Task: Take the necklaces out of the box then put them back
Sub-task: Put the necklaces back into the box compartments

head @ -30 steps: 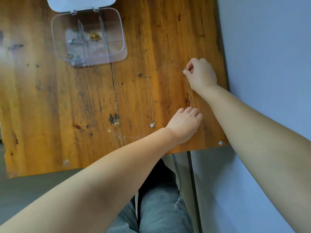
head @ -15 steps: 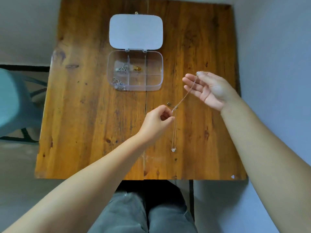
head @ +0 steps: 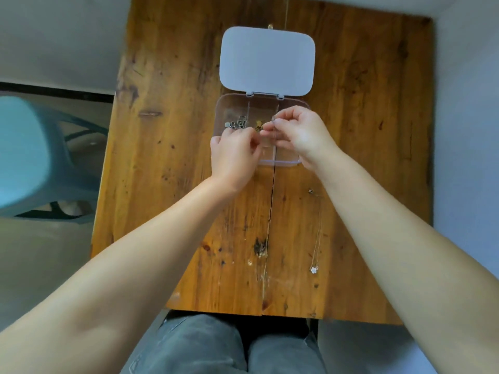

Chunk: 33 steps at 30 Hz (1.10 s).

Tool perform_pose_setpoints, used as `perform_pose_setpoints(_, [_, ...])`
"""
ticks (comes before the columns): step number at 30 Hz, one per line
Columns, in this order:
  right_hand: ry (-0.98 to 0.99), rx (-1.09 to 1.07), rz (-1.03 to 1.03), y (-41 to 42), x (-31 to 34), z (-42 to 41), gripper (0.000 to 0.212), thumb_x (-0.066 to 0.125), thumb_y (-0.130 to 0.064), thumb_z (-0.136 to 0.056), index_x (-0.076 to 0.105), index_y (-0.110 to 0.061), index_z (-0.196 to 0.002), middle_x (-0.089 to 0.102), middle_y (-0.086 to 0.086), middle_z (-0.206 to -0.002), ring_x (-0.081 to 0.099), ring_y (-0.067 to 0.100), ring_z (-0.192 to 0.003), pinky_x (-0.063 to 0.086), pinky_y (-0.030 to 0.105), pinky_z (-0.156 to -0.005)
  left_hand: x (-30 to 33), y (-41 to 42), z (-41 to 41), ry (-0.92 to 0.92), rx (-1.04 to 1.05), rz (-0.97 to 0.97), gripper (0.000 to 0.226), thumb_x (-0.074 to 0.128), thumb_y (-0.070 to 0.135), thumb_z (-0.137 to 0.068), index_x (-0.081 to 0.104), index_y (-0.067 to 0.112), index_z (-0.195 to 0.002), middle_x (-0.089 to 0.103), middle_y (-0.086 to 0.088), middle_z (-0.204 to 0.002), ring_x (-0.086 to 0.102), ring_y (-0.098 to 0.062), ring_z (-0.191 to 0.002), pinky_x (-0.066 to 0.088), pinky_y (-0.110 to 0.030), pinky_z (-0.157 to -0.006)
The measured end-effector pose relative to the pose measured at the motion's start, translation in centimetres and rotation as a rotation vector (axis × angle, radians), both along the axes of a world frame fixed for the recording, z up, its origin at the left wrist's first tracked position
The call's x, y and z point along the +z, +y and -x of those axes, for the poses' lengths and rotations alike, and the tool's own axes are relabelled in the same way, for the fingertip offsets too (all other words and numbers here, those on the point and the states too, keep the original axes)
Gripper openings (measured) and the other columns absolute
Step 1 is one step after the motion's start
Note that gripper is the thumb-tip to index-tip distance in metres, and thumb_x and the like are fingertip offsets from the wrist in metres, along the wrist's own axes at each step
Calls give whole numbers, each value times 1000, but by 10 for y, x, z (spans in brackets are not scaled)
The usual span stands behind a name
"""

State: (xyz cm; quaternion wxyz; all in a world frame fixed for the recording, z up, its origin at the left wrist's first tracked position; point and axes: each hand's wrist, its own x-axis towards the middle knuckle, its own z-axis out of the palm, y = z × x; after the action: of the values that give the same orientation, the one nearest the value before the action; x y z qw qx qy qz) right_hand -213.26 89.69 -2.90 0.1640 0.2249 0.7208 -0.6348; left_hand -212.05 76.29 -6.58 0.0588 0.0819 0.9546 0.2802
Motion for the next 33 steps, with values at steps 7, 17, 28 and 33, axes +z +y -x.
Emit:
perform_pose_setpoints(7, [76, 345, -599, 2, -19, -7, 18, 54, -15, -94, 66, -18, -108, 61, -4, -105, 52, 5, -87, 31, 5, -57, -7, 0, -1, 29, -44, 172, 21, 52, 27, -92, 65, 17, -104, 59, -9, -111, 44, -32, -115, 33, -44, -92])
perform_pose_setpoints(17, [-144, 157, -552, 72, -21, -190, 18, 54, -15, -94, 64, -21, -108, 67, -4, -107, 57, 6, -90, 36, 3, -69, -2, 60, -52, 7, -707, 33, 29, 49, 13, -91, 54, 9, -119, 57, -12, -116, 51, -30, -105, 48, -41, -77])
perform_pose_setpoints(28, [-159, 123, -810, 31, -67, -278, 23, 61, -35, -88, 57, -20, -105, 58, -1, -106, 51, 17, -100, 41, 31, -81, -33, 101, -53, 12, -708, 354, 14, 46, 0, -92, 53, 0, -103, 49, -17, -112, 43, -34, -101, 37, -39, -75])
perform_pose_setpoints(33, [-90, 58, -848, 27, -72, -278, 23, 60, -36, -89, 58, -21, -107, 60, -1, -104, 54, 17, -98, 39, 30, -83, -27, 96, -50, -36, -745, 287, 14, 41, 7, -96, 51, -2, -99, 52, -20, -106, 46, -34, -99, 44, -44, -78])
